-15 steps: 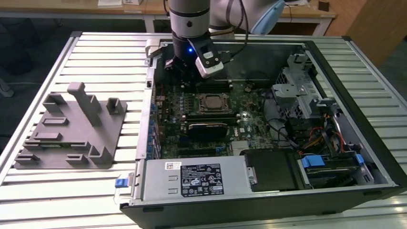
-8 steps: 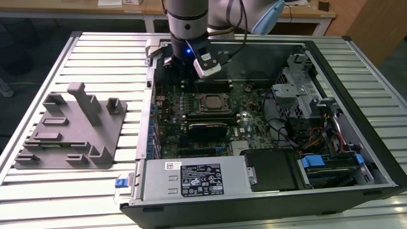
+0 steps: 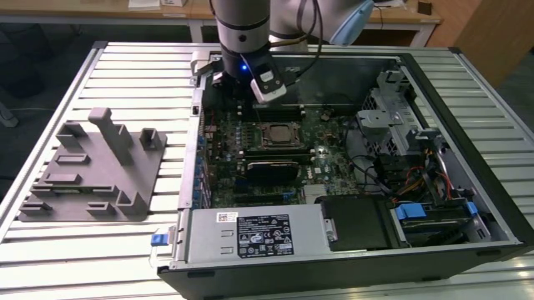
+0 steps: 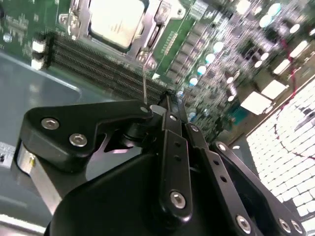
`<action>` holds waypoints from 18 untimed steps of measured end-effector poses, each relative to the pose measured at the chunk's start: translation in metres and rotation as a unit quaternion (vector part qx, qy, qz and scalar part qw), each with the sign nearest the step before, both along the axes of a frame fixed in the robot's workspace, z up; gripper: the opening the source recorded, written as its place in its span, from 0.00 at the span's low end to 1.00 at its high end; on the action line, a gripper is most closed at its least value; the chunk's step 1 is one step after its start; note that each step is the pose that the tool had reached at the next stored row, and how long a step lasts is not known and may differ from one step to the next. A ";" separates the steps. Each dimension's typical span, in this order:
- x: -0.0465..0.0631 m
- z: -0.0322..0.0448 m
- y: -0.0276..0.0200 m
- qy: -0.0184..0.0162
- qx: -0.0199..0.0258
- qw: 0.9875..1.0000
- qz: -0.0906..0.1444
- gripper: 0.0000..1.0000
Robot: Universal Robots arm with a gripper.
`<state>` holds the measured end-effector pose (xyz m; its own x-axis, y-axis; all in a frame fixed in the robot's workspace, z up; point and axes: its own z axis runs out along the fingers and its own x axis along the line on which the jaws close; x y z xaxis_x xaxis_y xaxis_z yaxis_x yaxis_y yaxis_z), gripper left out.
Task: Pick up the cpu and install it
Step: 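Install the first cpu locking lever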
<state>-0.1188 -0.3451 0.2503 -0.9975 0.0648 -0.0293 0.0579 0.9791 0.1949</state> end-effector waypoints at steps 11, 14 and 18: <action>0.002 0.0000 -0.0002 0.000 0.017 1.000 0.000 0.11; 0.006 -0.0001 -0.0002 0.000 0.017 1.000 0.000 0.11; 0.014 -0.0003 -0.0002 0.000 0.017 1.000 0.000 0.11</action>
